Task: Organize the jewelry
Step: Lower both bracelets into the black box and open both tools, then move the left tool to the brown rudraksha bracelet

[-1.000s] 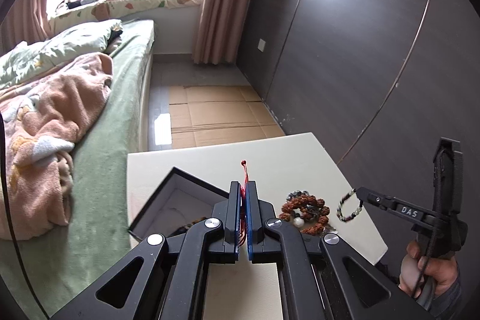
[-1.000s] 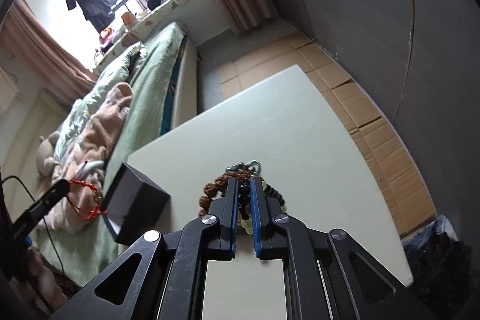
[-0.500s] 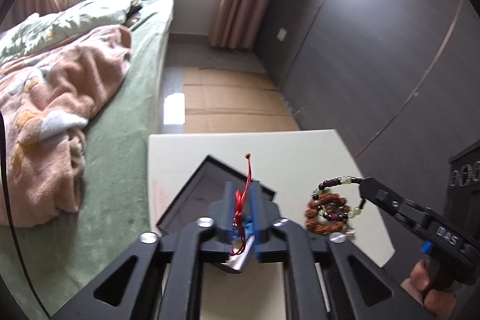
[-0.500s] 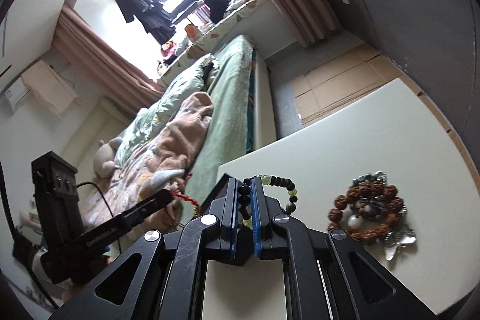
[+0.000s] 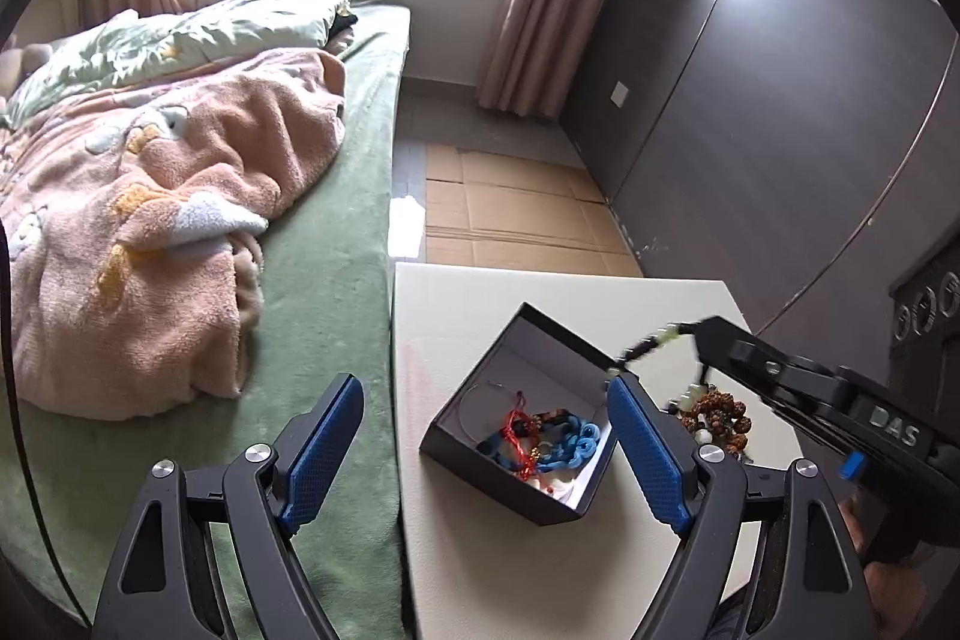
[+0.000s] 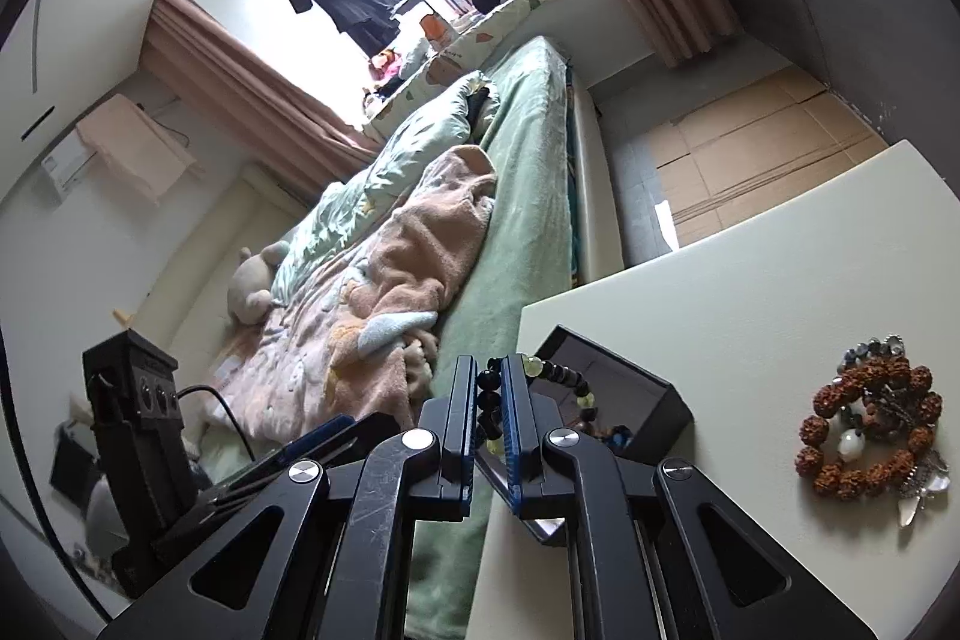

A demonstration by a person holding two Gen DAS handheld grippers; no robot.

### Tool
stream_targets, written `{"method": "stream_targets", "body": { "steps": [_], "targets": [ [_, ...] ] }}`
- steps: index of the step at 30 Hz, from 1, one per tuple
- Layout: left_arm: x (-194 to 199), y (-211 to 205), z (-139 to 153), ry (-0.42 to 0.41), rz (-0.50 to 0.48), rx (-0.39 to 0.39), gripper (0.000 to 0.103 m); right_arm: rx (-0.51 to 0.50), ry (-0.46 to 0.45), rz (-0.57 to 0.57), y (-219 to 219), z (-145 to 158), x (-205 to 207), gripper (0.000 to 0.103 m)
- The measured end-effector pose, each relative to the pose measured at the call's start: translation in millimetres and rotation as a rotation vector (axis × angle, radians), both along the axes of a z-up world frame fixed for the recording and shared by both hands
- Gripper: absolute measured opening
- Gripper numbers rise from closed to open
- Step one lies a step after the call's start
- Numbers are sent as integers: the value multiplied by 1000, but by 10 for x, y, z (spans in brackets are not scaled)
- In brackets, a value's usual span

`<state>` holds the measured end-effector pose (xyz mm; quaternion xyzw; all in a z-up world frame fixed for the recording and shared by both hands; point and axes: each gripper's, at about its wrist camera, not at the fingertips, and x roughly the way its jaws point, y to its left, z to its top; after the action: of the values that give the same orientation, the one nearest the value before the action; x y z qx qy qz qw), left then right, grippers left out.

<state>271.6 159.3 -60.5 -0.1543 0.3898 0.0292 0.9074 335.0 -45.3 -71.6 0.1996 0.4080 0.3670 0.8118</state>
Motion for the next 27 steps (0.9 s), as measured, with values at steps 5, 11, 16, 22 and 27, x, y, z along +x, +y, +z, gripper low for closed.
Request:
{"method": "stream_targets", "body": {
  "steps": [5,11,16,22,27],
  "targets": [
    [-121,29,24,-21,40,14,84,-54,80,45,147,-119,122,46],
    [-256,-3,72,-47,73,-1,84,-29,82,11,-154,-83,163,70],
    [-296,-143,141,-61,50,5,84,-43,69,-18,-465,-44,157,94],
    [-263,-407,250,-77,2,44,84,-43,70,-66,-858,-36,143,103],
    [-201,-667,266,-84,-50,44,84,-98,54,-98,-1145,-12,81,103]
  ]
}}
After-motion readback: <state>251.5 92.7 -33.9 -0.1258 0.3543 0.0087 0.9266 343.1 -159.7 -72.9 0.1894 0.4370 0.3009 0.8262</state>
